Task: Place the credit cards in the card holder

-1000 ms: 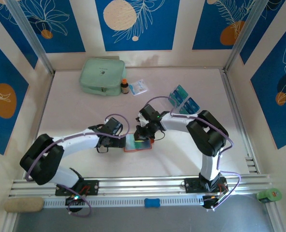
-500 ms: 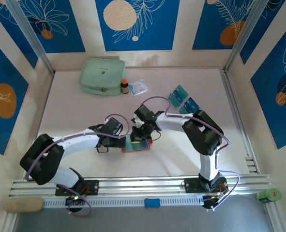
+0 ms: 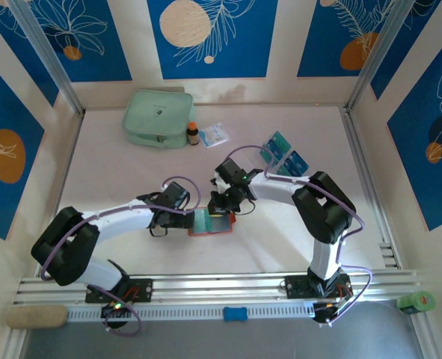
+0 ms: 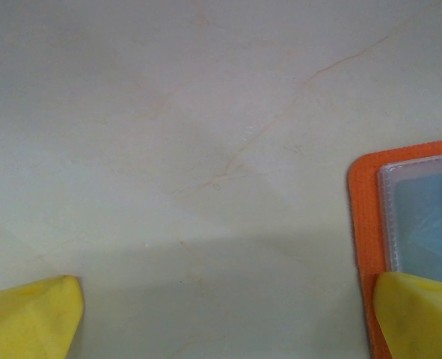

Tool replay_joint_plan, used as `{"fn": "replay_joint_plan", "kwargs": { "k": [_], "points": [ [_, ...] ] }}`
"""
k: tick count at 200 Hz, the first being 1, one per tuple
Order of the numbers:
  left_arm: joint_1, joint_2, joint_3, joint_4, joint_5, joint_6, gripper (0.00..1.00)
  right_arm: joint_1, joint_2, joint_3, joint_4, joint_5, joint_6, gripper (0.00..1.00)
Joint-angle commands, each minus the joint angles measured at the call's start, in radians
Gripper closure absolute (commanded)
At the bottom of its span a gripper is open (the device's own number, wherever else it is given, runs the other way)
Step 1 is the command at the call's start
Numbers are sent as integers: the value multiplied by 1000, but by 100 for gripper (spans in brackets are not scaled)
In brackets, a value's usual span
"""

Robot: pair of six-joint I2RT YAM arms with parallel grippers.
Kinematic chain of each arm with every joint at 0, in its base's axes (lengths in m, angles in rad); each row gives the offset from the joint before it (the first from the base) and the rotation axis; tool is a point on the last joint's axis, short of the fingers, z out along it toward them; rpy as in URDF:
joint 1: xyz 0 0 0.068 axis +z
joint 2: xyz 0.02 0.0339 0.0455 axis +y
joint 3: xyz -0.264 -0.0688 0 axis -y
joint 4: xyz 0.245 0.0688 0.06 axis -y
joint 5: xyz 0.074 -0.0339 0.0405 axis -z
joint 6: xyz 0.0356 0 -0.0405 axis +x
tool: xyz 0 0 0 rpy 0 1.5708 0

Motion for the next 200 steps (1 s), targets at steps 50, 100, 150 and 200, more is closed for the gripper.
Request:
{"fn": "replay_joint_plan", "kwargs": {
  "k": [50,100,150,200],
  "points": [
    [8,17,-32,19,-1,9,0,51,79,33,-21,-15,-3,100],
    [10,5,-10,7,-2,15,0,67,103,73,-29,-36,5,100],
    [21,-68,59,-42,-4,22,0,53,30,91,-63,-30,-3,100],
    [36,-121,89,-63,1,24,0,-5,-102,49,-147,64,-34,89]
  ]
}}
